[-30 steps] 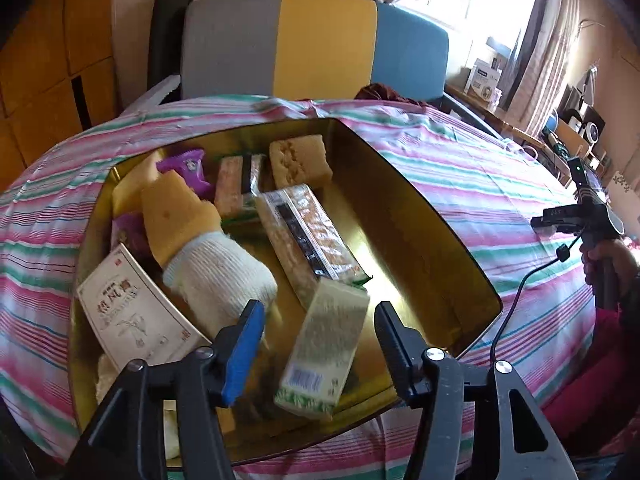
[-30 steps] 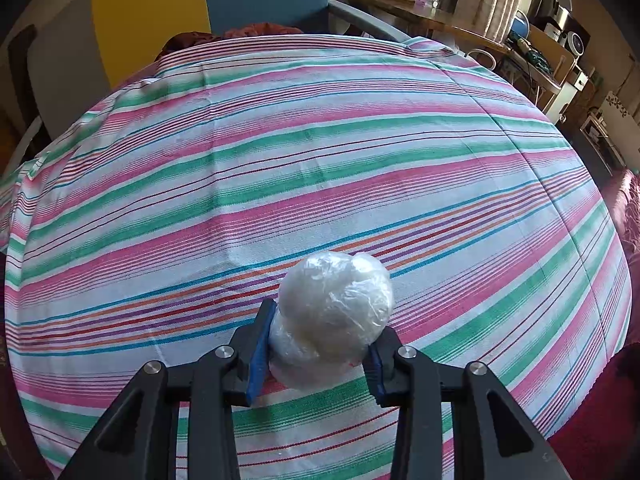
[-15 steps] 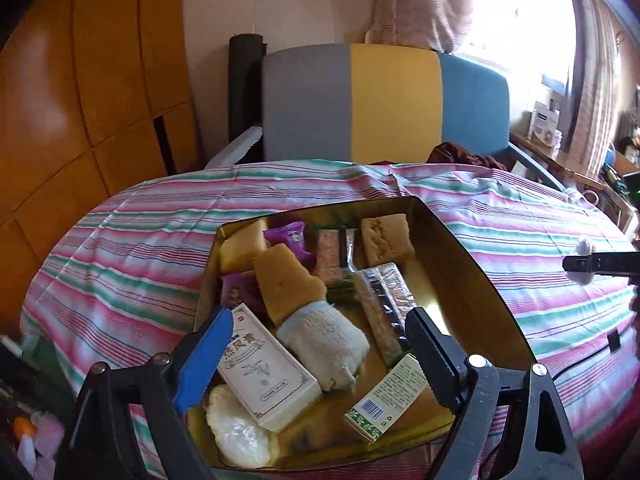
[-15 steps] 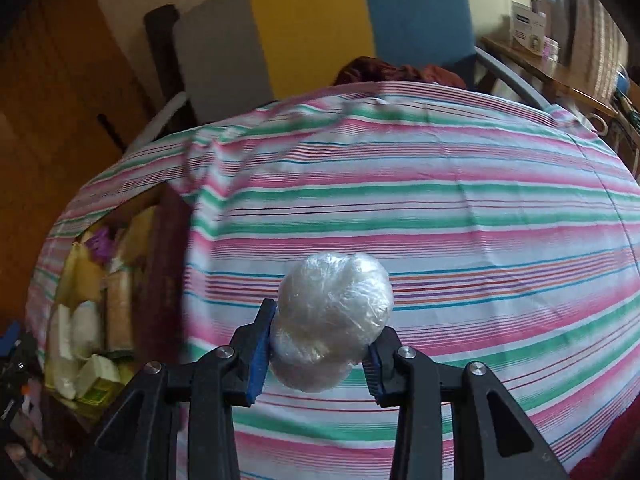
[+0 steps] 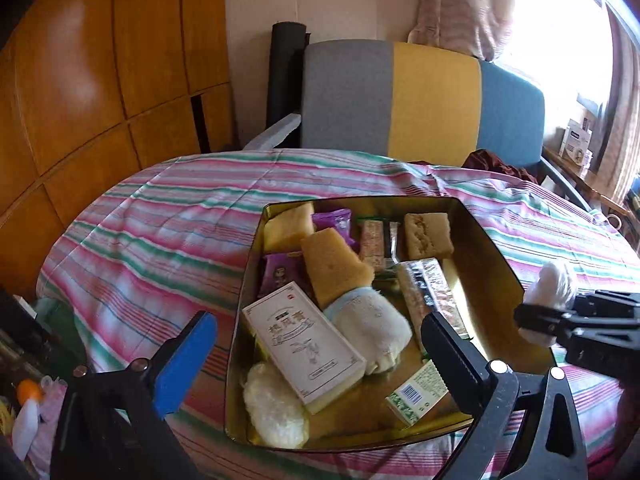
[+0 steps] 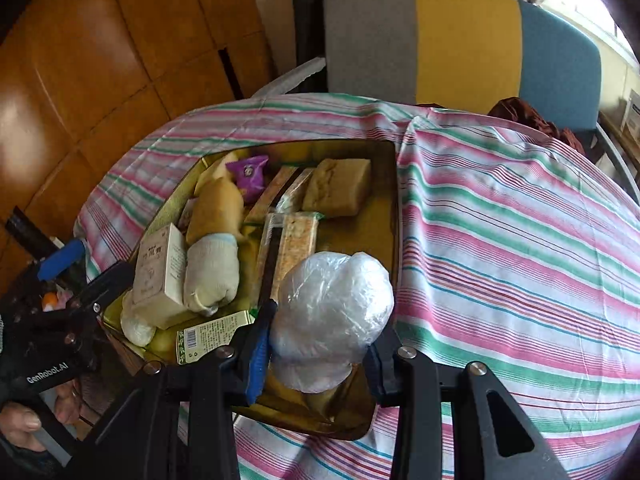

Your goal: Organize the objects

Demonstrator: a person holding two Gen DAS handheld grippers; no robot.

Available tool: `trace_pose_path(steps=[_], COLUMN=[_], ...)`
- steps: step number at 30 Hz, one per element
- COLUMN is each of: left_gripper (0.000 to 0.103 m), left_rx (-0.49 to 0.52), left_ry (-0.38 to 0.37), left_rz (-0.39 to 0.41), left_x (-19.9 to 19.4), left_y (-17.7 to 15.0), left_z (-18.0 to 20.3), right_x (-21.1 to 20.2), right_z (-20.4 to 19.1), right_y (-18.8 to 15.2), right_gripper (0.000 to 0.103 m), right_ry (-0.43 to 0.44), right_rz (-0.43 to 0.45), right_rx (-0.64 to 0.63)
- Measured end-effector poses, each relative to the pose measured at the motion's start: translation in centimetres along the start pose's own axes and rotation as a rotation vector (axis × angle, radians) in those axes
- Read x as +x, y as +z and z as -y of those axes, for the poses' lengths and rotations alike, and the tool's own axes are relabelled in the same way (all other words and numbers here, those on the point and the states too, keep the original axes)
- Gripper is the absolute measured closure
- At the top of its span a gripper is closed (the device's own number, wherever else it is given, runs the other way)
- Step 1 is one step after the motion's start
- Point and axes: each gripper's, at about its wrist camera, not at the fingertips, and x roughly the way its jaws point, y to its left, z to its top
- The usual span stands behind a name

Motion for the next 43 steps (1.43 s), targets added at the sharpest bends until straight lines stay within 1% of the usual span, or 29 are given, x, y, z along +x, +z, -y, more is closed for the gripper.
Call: trace_pose_path(steps=[3, 5, 8, 10, 13, 15, 18, 22, 26, 28, 31, 35, 43], left_gripper=[0.000, 0.000, 0.000, 0.000, 0.000, 0.000, 0.000, 0.000, 0.000, 0.000, 0.000, 0.000, 0.000], left_rx=[-0.019, -0.039, -0.061, -0.065, -0.069, -0.073, -0.073, -0.072, -0.092, -0.097, -0.089, -0.091, -0.092], left_ry=[0.003, 0.002, 0.020, 0.022, 0.031, 0.033, 0.027, 0.005, -0.025, -0.030, -0.026, -0.022, 0.008], left_rz=[-0.009, -0.021, -0.035, -0.048, -0.063, -0.059, -0.036, -0.019, -0.013, -0.005, 0.005, 0.020, 0.052], left_x=[0.1, 0.3, 0.5, 0.6, 0.7, 0.6, 0.1, -0.5, -1.0, -1.3, -1.8, -2.3, -3.2], left_y=[-0.3, -0.4, -0.5, -0.6, -0.6, -0.7, -0.6, -0.5, -0.4, -0.5, -0.5, -0.7, -1.0], left_z=[-0.6, -1.0, -1.5, -1.7, -1.7, -1.8, -1.7, -1.5, -1.5, -1.5, -1.3, -1.3, -1.4], right_x=[1.0, 2.0, 3.5, 4.5, 4.9, 4.6, 3.4, 1.1, -0.9, -1.8, -1.4, -2.5, -2.2], right_z=[-1.1, -1.9, -2.6, -3.0, -3.1, -2.9, -2.6, -2.5, -2.4, -2.6, -3.0, -3.2, -3.8], right_y=[-0.3, -0.7, -1.4, -1.9, -2.4, -2.5, -2.5, -2.2, -1.5, -1.4, -0.2, -0.1, 0.0], right_gripper=[0.064, 0.063, 0.062, 0.058, 0.056, 0.052, 0.051, 0.051, 0.050, 0.050, 0.050, 0.050, 0.050], right_ry=[-0.010, -0.053, -0.116, -0.142, -0.142, -0.137, -0.123, -0.123, -0.139, -0.149, -0.170, -0.185, -0.188], right_rz=[-0.029, -0.052, -0.103, -0.142, -0.151, -0.134, -0.075, 0.031, 0.123, 0.154, 0.180, 0.192, 0.202], right_rx=[-0.048, -0.087, -0.126, -0.159, -0.154, -0.133, -0.084, -0.026, 0.030, 0.045, 0.053, 0.056, 0.053])
